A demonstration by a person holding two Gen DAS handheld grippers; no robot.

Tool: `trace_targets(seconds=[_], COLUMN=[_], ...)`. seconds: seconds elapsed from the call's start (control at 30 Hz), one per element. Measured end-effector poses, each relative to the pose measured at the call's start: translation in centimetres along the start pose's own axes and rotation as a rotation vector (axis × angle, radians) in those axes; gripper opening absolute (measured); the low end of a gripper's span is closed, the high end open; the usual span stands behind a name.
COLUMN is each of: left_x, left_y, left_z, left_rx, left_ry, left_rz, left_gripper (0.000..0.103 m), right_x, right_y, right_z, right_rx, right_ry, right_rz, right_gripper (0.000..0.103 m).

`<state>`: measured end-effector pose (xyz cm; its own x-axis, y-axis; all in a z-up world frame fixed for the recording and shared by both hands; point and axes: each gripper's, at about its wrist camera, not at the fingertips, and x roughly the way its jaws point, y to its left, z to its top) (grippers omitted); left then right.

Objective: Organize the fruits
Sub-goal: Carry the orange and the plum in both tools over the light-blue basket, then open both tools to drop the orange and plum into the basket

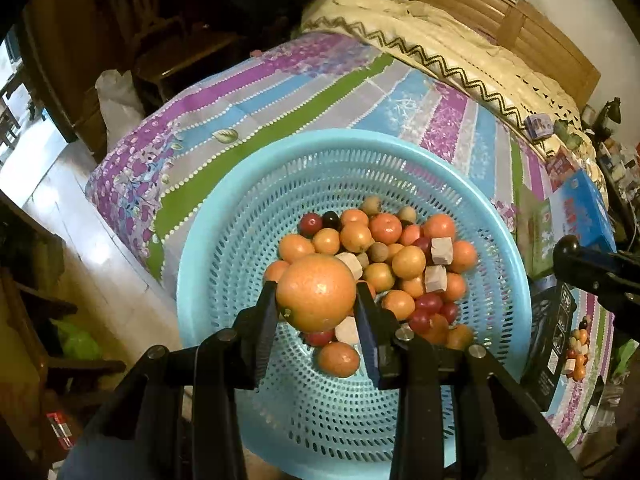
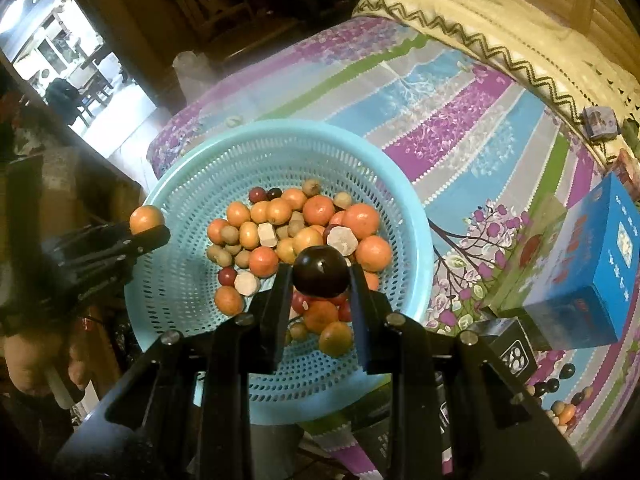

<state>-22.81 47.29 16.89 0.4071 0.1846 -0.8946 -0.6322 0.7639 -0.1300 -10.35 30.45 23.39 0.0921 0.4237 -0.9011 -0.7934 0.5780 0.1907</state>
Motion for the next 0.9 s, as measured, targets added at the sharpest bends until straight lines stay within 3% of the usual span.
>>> trace_targets(seconds=[0.53, 0.57, 0.6, 0.67, 0.7, 0.9], left_x=[1.2, 1.2, 1.2, 1.2, 1.1, 1.2], left_y=[-0.3, -0.3, -0.3, -0.3, -0.3, -0.2], left_z=[-0.1, -0.1, -0.1, -0.2, -0.2, 0.0], left_rx=[0.004, 0.006, 0.005, 0.002, 0.001, -0.006], left_ry=[0.021, 0.021, 0.023, 0.018, 0.012, 0.006], left_rz=[-0.001, 0.002, 0.002, 0.002, 0.005, 0.005], left_gripper=[0.038, 0.039, 0.040, 0.053, 0.055, 0.058], right_x=[0.6, 0.6, 0.6, 0.5, 0.4, 0.3], right_y=[0.1, 0.1, 0.1, 0.2, 0.3, 0.7], right_z=[0.1, 0.1, 0.2, 0.2, 0.2, 0.3], right_rx=[-0.006, -0.006, -0.005, -0.006, -0.003, -0.010], right_ry=[0.009, 0.008, 0.007, -0.002, -0.004, -0.013], right_rz=[0.021, 0.023, 0.027, 0.031, 0.031, 0.034], right_gripper=[0.029, 0.031, 0.042, 0.058, 0.061, 0.062])
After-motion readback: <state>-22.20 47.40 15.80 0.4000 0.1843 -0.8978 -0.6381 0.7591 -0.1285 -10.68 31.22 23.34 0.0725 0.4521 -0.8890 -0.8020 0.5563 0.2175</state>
